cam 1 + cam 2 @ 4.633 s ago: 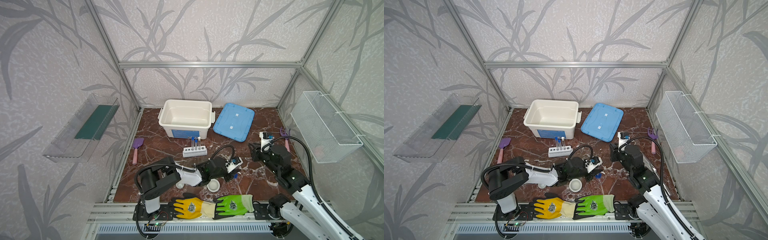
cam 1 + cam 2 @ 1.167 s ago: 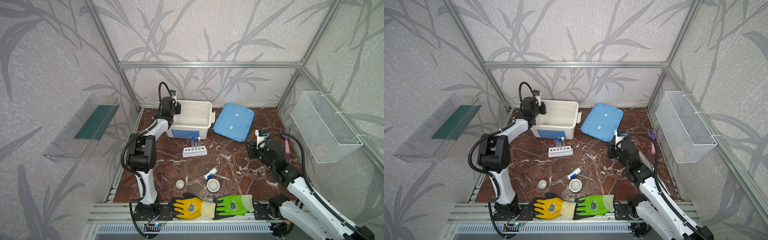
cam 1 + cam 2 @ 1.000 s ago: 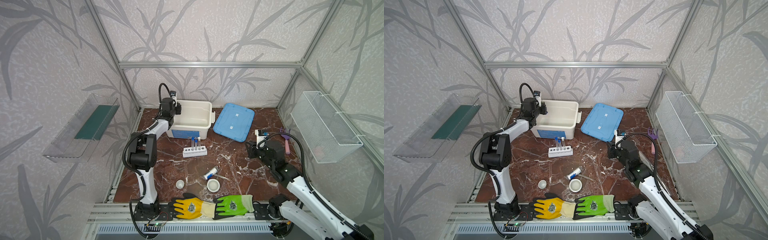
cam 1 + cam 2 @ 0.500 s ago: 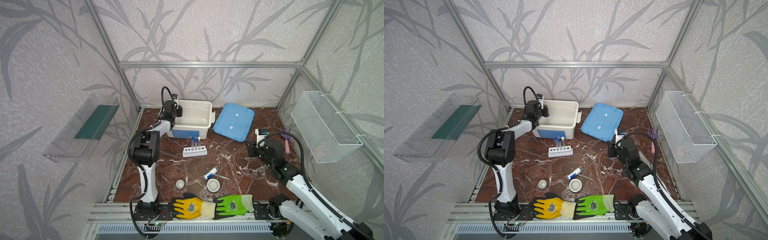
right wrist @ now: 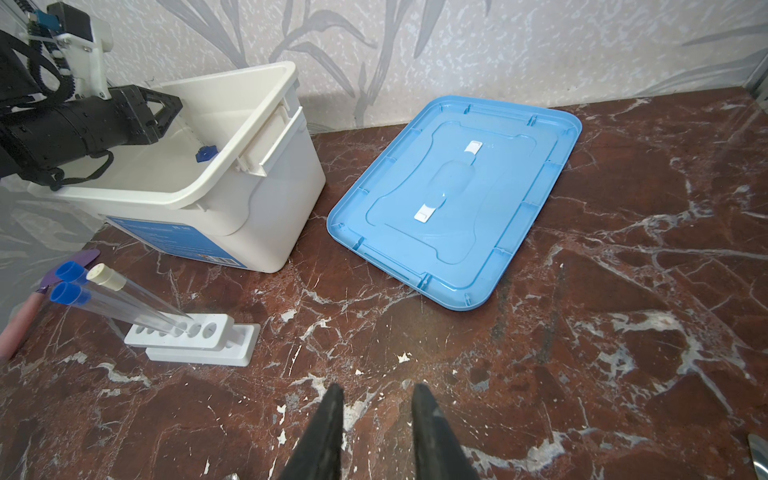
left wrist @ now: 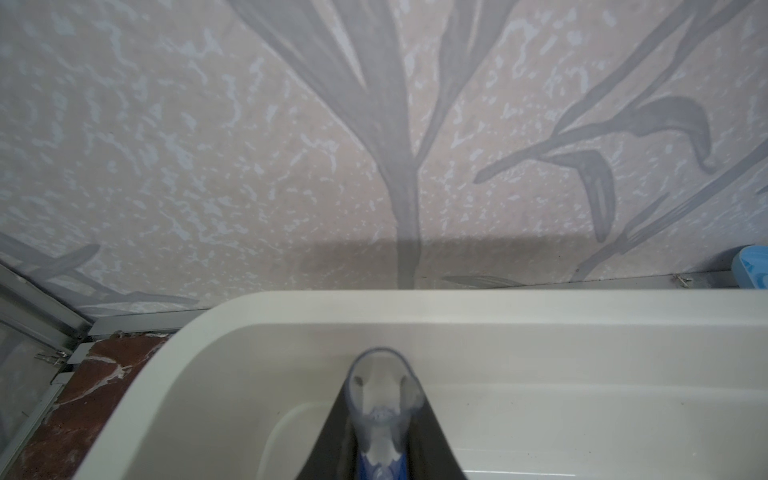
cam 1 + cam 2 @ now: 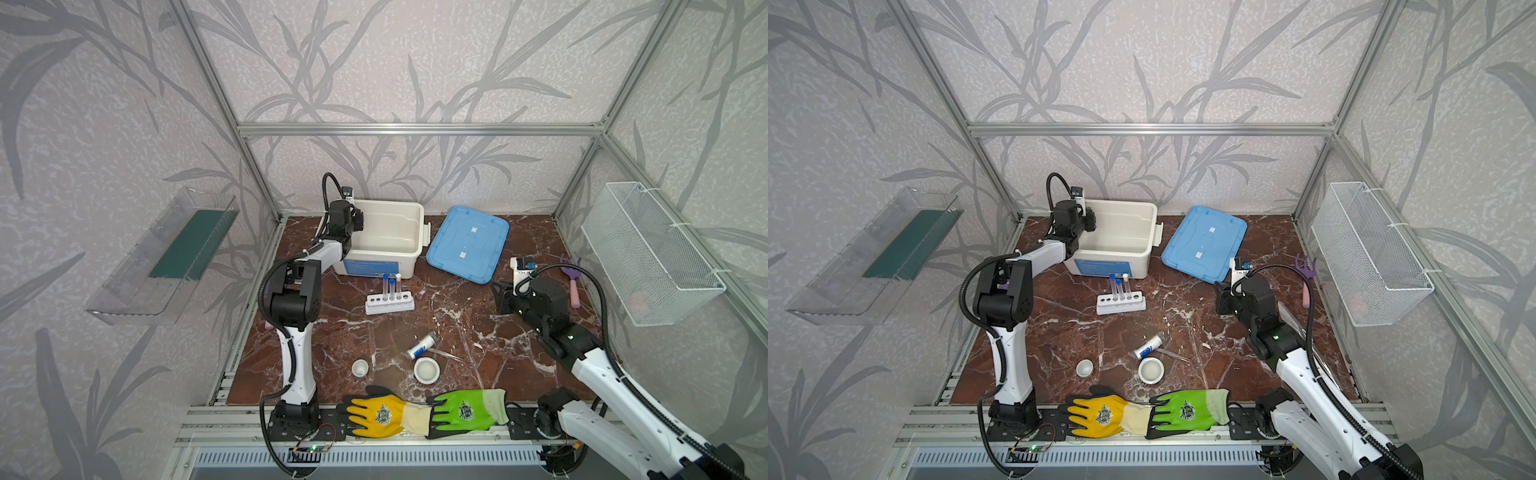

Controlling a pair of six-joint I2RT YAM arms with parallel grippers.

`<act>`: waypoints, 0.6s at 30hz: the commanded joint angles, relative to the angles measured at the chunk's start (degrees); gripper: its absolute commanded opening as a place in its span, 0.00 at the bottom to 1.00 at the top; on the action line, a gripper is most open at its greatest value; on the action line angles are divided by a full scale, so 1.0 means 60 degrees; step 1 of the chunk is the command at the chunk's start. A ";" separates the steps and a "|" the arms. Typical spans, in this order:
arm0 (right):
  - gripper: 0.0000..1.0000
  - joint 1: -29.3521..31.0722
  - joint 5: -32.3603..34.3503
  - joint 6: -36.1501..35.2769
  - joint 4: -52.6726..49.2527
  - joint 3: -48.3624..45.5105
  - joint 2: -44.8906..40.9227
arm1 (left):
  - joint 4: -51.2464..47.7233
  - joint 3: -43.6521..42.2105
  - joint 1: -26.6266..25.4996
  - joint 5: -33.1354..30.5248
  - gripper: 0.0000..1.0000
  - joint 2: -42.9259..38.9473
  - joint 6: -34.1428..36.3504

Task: Organize the chemistry lab equipment
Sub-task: 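Lower the cylinder into the white tub and open the left gripper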

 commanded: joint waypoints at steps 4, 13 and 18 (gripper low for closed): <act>0.30 -0.0097 -0.0102 -0.0019 0.0186 0.0149 0.0004 | 0.0399 -0.0075 0.0055 -0.0146 0.20 0.0571 -0.0265; 0.30 -0.0200 -0.0155 0.0023 0.0161 0.0090 -0.0069 | 0.0026 -0.0250 0.0040 0.0158 0.20 0.0486 -0.0008; 0.30 -0.0229 -0.0179 0.0046 0.0148 0.0077 -0.0099 | -0.0825 -0.0047 0.0052 0.0542 0.21 0.0196 0.0297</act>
